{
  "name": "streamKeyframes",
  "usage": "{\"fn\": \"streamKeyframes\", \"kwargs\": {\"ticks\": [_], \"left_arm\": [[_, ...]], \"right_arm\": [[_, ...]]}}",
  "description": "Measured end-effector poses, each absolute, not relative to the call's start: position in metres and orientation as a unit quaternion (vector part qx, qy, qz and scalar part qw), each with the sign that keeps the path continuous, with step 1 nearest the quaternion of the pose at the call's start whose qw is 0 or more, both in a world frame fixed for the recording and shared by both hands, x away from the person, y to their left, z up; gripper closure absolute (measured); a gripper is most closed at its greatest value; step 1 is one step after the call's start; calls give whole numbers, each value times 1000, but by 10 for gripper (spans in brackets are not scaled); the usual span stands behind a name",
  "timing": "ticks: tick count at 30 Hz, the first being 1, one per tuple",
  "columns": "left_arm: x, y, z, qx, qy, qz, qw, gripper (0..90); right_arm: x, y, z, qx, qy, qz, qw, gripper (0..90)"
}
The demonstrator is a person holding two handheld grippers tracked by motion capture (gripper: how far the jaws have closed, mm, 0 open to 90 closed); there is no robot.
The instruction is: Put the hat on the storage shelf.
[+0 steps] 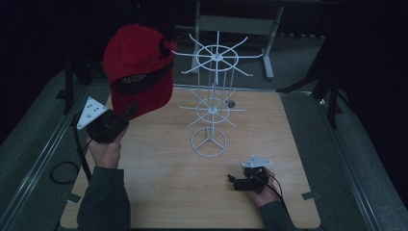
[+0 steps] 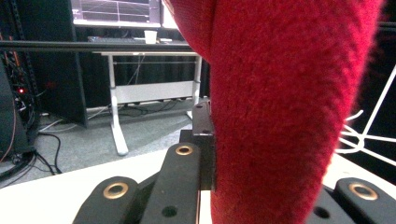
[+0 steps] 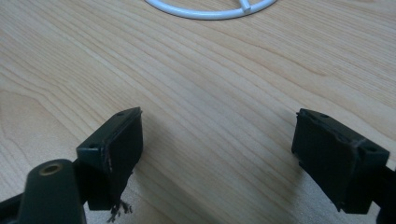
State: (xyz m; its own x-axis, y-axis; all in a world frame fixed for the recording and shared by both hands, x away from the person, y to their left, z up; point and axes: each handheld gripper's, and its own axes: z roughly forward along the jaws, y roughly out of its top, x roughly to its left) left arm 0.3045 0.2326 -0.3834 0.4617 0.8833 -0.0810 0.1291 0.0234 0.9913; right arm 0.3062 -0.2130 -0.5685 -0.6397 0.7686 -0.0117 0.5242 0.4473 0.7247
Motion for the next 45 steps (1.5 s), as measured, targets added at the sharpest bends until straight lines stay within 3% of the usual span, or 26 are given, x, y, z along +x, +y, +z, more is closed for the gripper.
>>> {"fn": "streamKeyframes", "kwargs": {"ticks": [45], "left_arm": [[298,236,-363,604,393,329,611,849]], "right_arm": [[306,-213,-568,388,833,355,172,163]]}}
